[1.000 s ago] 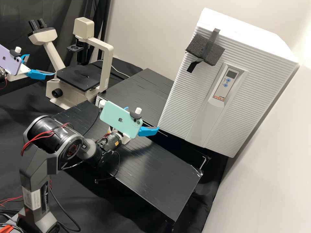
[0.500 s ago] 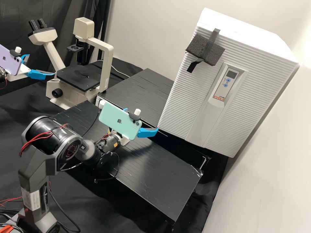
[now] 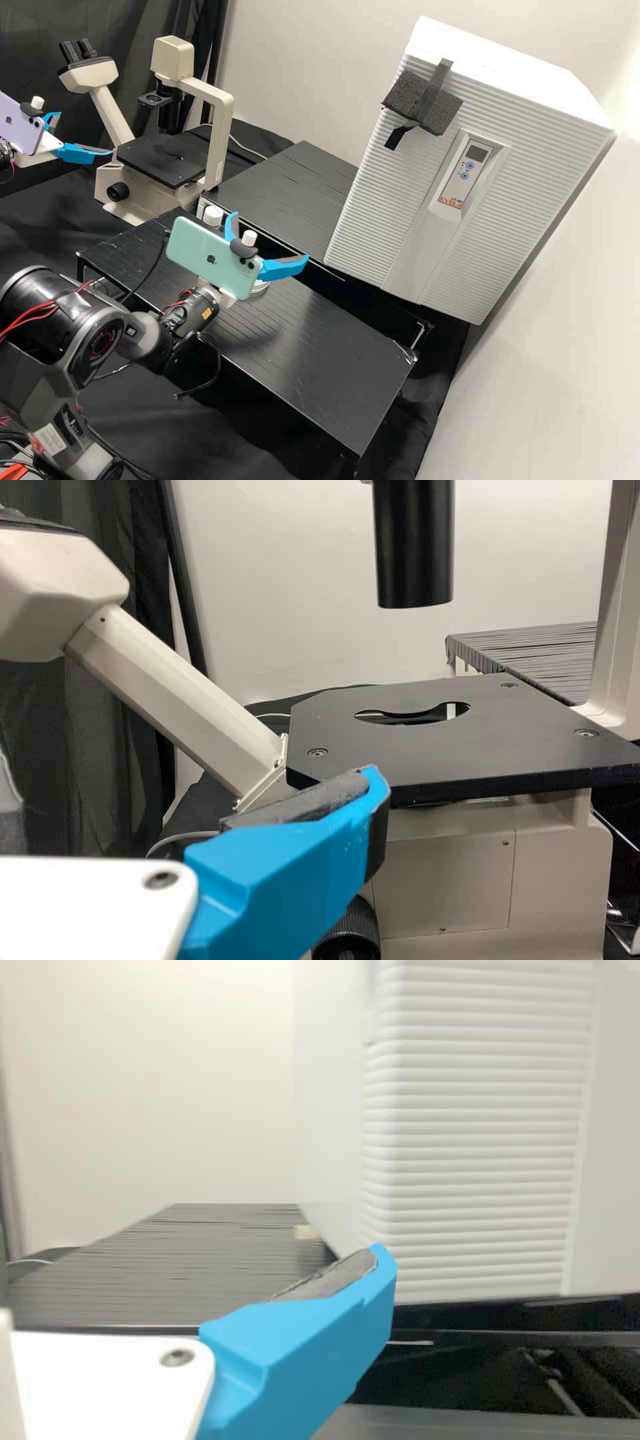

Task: Open the petri dish lid.

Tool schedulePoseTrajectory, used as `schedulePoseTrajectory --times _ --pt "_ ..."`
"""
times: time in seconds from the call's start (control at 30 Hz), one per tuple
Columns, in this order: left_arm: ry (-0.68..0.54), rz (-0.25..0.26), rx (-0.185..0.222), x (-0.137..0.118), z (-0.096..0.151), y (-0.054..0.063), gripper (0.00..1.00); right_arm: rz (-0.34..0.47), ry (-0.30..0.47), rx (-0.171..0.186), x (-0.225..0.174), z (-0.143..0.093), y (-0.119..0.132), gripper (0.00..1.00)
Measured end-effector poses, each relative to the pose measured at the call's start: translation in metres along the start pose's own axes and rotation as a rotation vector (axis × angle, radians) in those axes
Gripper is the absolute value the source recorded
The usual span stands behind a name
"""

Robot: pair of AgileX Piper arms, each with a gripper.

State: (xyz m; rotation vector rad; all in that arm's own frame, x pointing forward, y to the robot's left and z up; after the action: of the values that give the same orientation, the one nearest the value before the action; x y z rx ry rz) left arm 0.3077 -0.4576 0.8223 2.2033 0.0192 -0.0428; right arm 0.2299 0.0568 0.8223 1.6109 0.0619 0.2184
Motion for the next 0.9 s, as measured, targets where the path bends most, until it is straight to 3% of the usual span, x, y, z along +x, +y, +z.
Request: schedulePoseTrajectory --times 0.33,0.9 --pt "0.0 0.0 0.0 0.0 0.0 0.0 1.0 -0.077 -0.009 0.003 -0.02 0.0 -0.02 1.0" --pt "0.0 0.0 0.0 0.0 0.0 0.0 1.0 -0.107 -0.039 0.002 -0.025 -0.001 -0.033 1.0"
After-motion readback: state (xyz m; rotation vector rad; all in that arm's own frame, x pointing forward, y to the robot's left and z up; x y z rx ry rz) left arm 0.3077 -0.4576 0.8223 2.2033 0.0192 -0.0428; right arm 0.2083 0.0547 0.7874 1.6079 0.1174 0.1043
